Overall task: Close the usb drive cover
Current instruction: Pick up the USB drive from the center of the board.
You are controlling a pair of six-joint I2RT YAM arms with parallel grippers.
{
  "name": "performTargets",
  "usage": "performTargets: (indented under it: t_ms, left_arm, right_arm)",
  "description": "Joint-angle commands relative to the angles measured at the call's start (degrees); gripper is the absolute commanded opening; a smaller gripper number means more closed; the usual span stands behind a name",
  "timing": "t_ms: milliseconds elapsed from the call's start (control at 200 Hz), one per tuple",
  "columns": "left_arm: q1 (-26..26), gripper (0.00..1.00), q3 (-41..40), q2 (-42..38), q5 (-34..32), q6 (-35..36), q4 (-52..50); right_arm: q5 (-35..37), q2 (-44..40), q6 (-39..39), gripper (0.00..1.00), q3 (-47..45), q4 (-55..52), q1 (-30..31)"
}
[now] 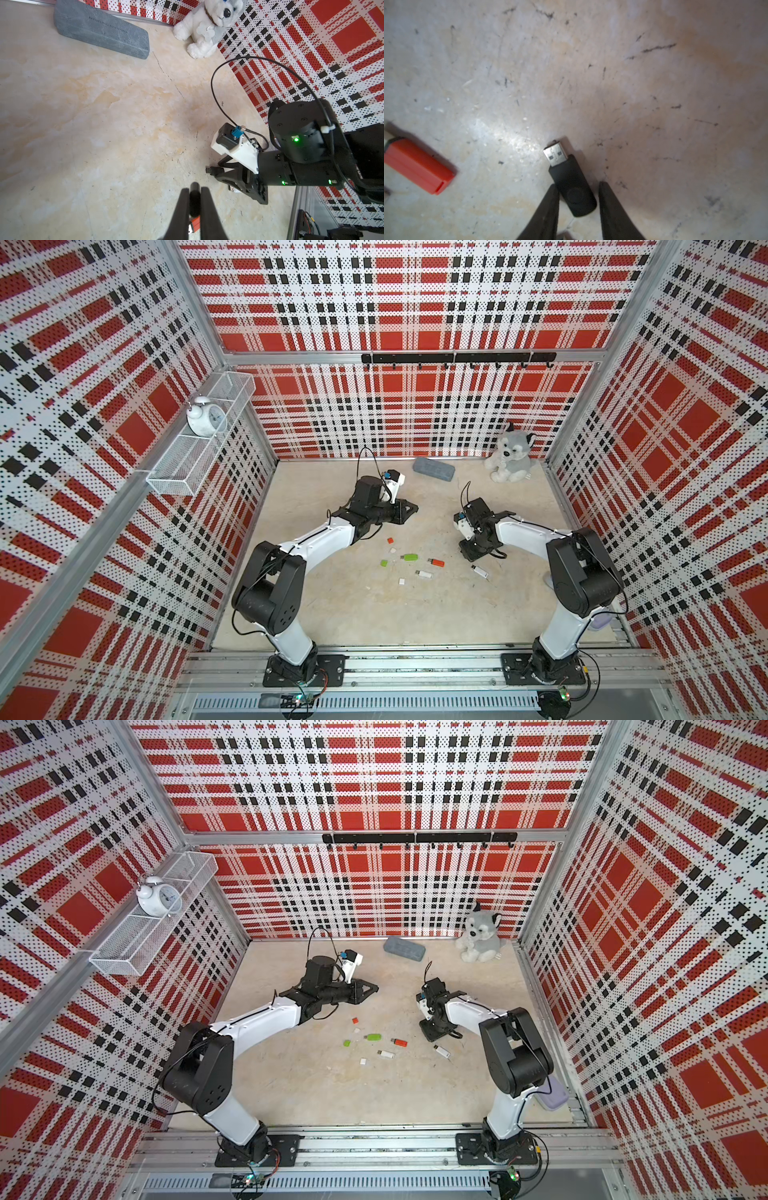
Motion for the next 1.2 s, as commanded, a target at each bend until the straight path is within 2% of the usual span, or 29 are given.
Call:
performTargets:
  t_ms: [0, 110, 261, 551, 952, 1197]
  left_arm:
    - [0.05, 0.00, 0.88, -2.18, 0.14, 0.98, -0.61]
    - [0.15, 0.00, 0.88, -2.17, 0.18, 0.98, -0.64]
    - [0.43, 0.00, 1.21, -2.24, 0.76, 0.61, -0.72]
    - [0.99, 0.00, 1.18, -2.78, 1.05, 0.25, -1.34]
    - [1.53, 0.00, 2.28, -4.51, 1.40, 0.75, -3.96]
    - [2.57, 0.00, 5.81, -4.05, 3.92, 2.74, -8.63]
  right_arm:
    - [-1.79, 2.42, -0.96, 0.32, -0.94, -2.05, 0.66]
    - [-1.71, 2.33, -1.29, 0.30, -1.45, -1.95, 0.70]
    - [-2.28, 1.89, -1.86, 0.20, -1.79, -1.72, 0.70]
    - [-2.66, -1.20, -3.39, 0.16, -3.47, 1.40, 0.72]
    - [-8.08, -16.04, -9.29, 0.16, -9.28, 12.89, 0.88]
    - [-15.91, -24.30, -14.96, 0.17, -15.00, 24.69, 2.62]
